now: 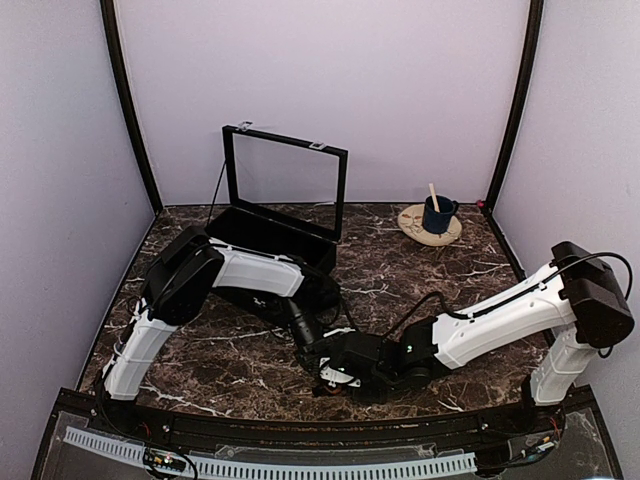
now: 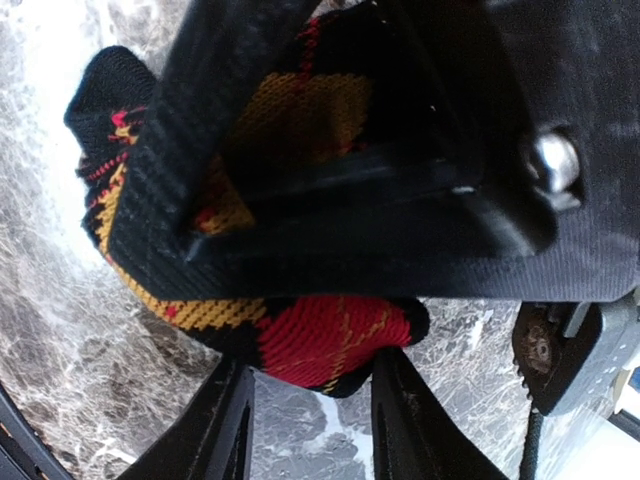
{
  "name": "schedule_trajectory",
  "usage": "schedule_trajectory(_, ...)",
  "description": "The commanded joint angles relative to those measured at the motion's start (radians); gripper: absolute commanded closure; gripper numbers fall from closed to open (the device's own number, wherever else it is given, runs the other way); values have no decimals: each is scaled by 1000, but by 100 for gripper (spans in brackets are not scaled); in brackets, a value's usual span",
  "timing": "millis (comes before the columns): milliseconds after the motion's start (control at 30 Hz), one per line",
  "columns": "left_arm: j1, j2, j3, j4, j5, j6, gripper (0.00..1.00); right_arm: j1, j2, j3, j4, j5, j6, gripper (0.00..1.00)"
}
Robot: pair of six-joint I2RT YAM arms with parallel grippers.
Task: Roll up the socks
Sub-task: Roll the sock at the center of the board.
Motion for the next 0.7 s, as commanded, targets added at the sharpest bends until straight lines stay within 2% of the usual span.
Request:
schedule_trajectory(0,-5,35,-49,-24,-101,22,100,1,-22,31,-12,59,3,62)
schedule_trajectory(300,-5,37,-71,-22,-127,37,100,37,-86,62,-146,19,62,58)
schedule_trajectory(667,-5,57,-62,-15,-172,63,100,64,-51,120,-210,-74,37,57)
